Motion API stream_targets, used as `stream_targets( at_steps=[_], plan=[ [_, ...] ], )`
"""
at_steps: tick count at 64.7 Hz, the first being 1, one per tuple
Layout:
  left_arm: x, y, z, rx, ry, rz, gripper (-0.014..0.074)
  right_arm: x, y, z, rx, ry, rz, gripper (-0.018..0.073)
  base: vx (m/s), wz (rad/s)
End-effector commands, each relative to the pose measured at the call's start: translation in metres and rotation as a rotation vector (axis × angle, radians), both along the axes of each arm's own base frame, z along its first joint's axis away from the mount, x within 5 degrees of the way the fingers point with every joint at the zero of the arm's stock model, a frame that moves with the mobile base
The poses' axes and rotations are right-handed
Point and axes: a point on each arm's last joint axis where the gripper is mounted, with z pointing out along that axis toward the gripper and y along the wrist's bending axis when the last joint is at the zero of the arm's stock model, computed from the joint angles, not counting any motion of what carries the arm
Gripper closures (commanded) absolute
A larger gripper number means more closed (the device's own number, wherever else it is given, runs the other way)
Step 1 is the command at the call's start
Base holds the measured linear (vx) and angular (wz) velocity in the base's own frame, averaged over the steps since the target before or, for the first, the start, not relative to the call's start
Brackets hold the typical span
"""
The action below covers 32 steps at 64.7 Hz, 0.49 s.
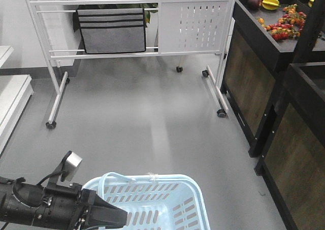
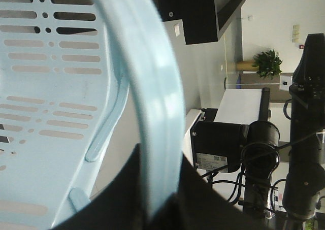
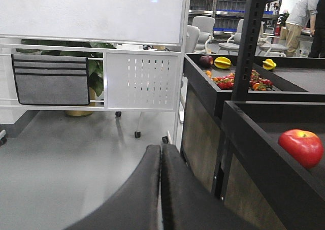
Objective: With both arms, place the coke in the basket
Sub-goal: 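Drive the base past the whiteboard stand carrying the basket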
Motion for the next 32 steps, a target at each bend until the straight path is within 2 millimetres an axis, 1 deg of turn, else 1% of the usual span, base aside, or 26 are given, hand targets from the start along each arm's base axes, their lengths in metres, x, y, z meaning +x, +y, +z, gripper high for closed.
stream_targets(
  at_steps=[1, 32],
  plan=[
    [0.0008, -0.0045, 0.0208, -0.125, -0.047, -0.013, 0.0603, -0.001, 0.0, 0.0037, -0.009, -0.076, -0.003, 0.0568, 0.18, 0.05],
    [0.0008, -0.0045, 0.0208, -0.125, -0.047, -0.013, 0.0603, -0.001, 0.0, 0.0037, -0.009, -0.076, -0.003, 0.0568, 0.19, 0.03]
  ],
)
